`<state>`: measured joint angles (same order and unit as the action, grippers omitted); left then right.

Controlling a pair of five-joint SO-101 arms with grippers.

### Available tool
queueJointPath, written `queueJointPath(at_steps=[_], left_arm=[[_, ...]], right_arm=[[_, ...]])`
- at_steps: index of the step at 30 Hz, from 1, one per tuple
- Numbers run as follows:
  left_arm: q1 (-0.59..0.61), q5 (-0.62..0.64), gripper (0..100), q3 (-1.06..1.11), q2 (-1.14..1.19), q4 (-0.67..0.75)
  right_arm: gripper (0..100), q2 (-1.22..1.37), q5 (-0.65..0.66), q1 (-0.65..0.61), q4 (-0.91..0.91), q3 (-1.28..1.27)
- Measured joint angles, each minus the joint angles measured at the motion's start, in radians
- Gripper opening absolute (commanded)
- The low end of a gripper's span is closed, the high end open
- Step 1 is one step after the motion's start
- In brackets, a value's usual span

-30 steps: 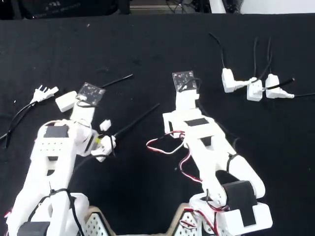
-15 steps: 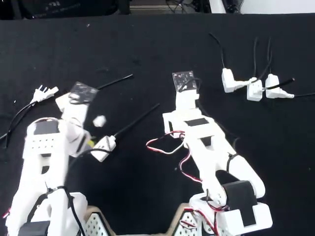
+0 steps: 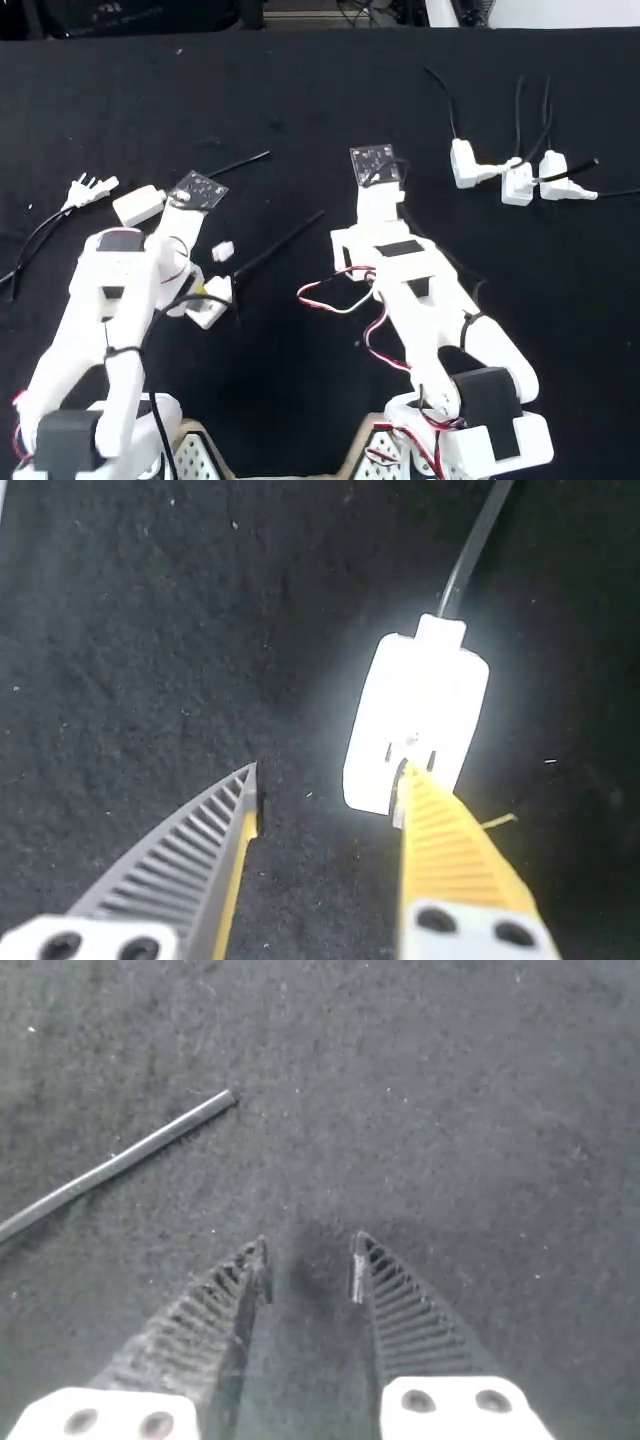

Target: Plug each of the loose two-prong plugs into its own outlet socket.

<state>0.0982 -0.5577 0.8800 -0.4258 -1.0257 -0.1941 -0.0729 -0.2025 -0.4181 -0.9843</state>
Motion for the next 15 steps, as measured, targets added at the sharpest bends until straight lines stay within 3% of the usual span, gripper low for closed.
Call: queueJointPath(at_steps=[5, 15], left_arm=[[0.005, -0.002, 22, -0.055, 0.061, 0.0], [0.14, -0.003, 22, -0.078, 0.08, 0.08]], right_arm=[[12.5, 0.0, 0.0, 0.0, 0.0, 0.0], [12.5, 0.0, 0.0, 0.0, 0.0, 0.0]])
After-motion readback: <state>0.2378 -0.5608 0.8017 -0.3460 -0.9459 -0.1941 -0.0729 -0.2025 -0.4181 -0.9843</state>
